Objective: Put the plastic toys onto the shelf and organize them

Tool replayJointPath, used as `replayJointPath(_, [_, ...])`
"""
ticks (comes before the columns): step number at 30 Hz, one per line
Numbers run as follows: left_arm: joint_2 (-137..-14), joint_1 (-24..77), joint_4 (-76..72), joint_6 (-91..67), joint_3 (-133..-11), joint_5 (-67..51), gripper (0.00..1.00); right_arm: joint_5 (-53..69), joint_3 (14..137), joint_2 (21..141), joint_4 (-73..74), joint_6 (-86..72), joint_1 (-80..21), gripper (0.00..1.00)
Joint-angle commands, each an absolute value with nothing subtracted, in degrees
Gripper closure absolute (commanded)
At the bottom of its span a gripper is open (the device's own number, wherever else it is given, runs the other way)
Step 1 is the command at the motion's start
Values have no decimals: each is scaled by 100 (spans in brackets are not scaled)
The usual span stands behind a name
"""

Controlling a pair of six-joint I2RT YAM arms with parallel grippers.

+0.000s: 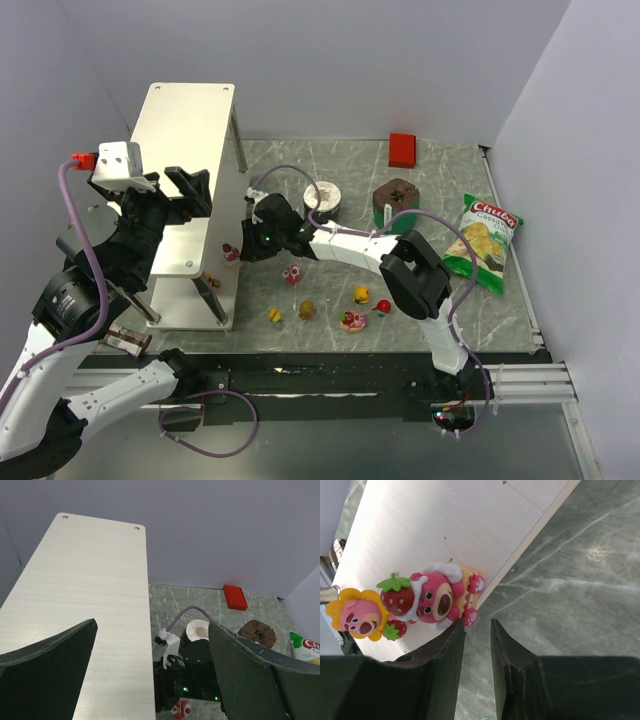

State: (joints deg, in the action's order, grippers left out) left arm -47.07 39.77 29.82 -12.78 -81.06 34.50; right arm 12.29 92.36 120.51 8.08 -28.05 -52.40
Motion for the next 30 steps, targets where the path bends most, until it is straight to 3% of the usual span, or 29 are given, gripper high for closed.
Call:
replayJointPath(1, [-4632,3964,2874,-1239,-8139,3595,1,1283,9466,12059,703,-2786,-5317,65])
replayJointPath(30, [-4579,3964,2883,-1292,-8068,3665,1,1424,9791,12305,712,-2874,-5405,65])
